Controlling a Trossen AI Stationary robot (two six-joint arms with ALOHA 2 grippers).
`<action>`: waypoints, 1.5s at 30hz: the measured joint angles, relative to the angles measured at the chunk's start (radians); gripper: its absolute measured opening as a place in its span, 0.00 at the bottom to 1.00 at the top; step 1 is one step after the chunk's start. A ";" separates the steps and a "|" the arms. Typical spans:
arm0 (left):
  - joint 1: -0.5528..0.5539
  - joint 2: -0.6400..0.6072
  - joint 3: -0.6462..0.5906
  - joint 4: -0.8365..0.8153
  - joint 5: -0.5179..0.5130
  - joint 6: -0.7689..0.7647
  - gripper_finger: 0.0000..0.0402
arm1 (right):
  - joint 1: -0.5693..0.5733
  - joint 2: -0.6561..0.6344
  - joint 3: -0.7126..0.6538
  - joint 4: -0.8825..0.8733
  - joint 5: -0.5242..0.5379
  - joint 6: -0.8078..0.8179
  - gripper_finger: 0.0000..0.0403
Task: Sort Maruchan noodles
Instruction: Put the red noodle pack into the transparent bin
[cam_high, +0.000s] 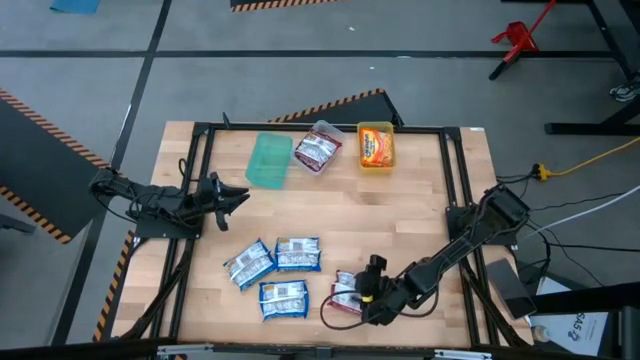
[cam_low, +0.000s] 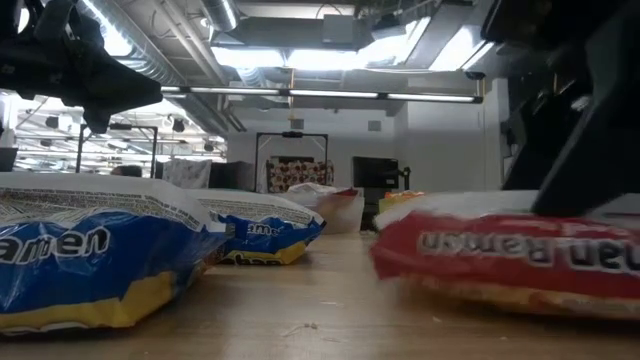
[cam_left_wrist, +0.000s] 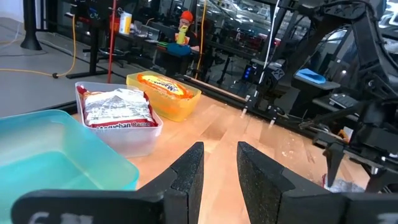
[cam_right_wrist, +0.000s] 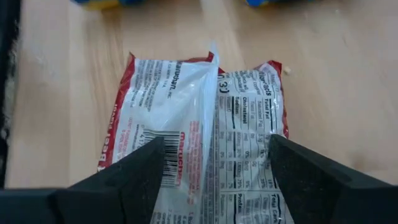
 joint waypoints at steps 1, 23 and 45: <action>0.000 0.000 0.000 0.000 0.000 0.000 0.22 | 0.000 0.010 0.002 0.013 -0.006 0.006 0.68; 0.000 0.000 0.000 0.000 0.001 -0.001 0.22 | -0.002 0.032 0.006 -0.081 0.049 -0.026 0.01; 0.000 0.000 0.000 0.000 -0.008 0.027 0.22 | -0.168 -0.213 0.002 -0.413 0.304 -0.051 0.07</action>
